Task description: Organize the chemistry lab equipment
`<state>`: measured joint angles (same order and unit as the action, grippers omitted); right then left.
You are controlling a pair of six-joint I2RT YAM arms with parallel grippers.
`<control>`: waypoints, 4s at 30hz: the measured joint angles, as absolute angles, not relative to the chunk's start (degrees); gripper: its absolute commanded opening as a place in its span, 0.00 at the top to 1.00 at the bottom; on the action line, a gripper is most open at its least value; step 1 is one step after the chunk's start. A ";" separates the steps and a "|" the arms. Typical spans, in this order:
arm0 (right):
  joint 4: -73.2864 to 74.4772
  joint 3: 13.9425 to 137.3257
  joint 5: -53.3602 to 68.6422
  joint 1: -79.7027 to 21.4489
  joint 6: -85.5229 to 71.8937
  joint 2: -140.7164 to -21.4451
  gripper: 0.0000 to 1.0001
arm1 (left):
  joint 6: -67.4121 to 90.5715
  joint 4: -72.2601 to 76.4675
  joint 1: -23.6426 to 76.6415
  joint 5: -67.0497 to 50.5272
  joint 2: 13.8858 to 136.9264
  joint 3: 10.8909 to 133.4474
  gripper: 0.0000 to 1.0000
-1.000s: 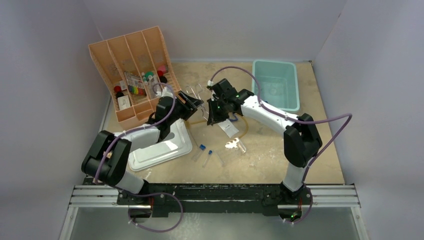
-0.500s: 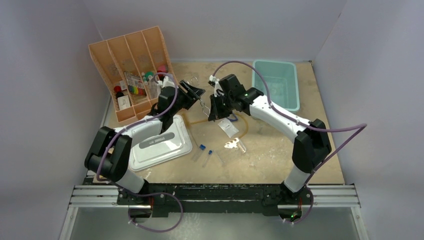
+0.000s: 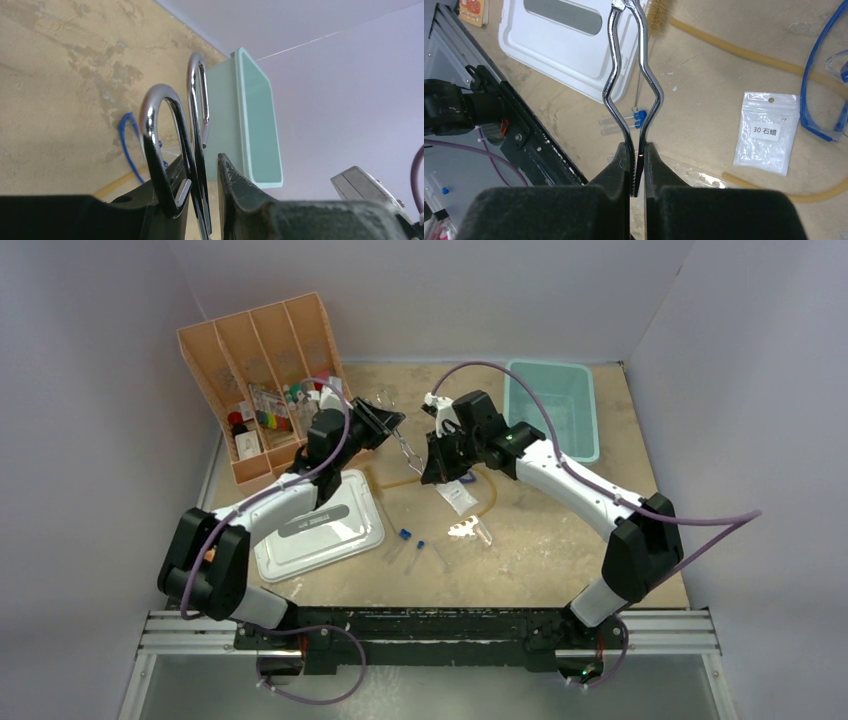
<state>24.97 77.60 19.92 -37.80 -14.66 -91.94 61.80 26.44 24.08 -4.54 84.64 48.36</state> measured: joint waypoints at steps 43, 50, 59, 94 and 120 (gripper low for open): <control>7.49 81.49 29.08 -34.28 -27.16 -89.49 1.00 | 56.97 27.16 26.04 -21.91 79.83 56.86 0.33; 7.88 80.12 26.35 -30.00 -27.29 -87.79 1.00 | 52.36 20.47 26.02 -18.15 77.71 60.10 0.25; 12.75 82.00 22.06 -14.59 -24.77 -86.26 1.00 | 43.83 10.09 26.00 -14.74 78.67 67.22 0.25; 21.54 93.10 19.68 -0.01 -17.02 -120.70 0.93 | 30.37 -5.41 26.00 -14.85 101.84 84.03 0.27; 27.20 96.66 11.22 -3.22 -17.89 -107.20 0.52 | 29.39 -9.54 26.00 -7.44 97.12 81.54 0.29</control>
